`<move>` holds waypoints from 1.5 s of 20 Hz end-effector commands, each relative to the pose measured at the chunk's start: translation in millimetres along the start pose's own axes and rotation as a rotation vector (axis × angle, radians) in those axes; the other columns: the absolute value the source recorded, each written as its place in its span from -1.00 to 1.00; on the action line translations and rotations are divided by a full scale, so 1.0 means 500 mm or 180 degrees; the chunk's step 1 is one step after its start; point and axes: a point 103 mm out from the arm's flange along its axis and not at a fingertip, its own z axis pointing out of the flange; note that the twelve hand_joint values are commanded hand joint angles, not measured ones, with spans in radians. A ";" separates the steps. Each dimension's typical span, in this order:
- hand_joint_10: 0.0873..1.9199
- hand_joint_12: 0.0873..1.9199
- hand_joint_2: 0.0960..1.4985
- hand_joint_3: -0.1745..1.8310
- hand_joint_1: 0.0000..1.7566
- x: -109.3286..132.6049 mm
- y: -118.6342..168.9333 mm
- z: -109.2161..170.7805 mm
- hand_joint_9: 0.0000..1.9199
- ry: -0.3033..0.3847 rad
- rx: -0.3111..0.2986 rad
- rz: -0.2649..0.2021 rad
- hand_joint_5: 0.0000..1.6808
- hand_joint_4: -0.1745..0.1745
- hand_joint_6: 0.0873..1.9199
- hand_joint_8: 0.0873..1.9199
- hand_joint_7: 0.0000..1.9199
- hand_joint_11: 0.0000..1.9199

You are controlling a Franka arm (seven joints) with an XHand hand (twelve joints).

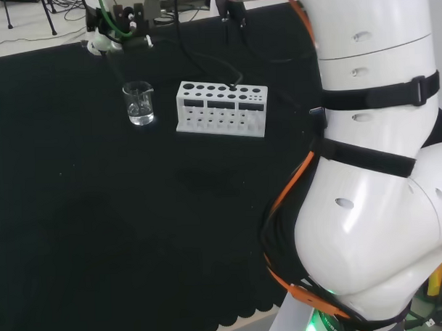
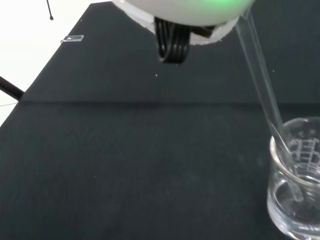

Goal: Stir in the beaker to the left of the white test tube rack with the glass rod.

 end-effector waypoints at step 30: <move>-0.11 -0.29 -0.14 -0.09 0.48 -0.005 -0.020 0.001 0.72 -0.0101 -0.0055 -0.0057 0.34 -1.00 -0.35 0.28 0.17 0.69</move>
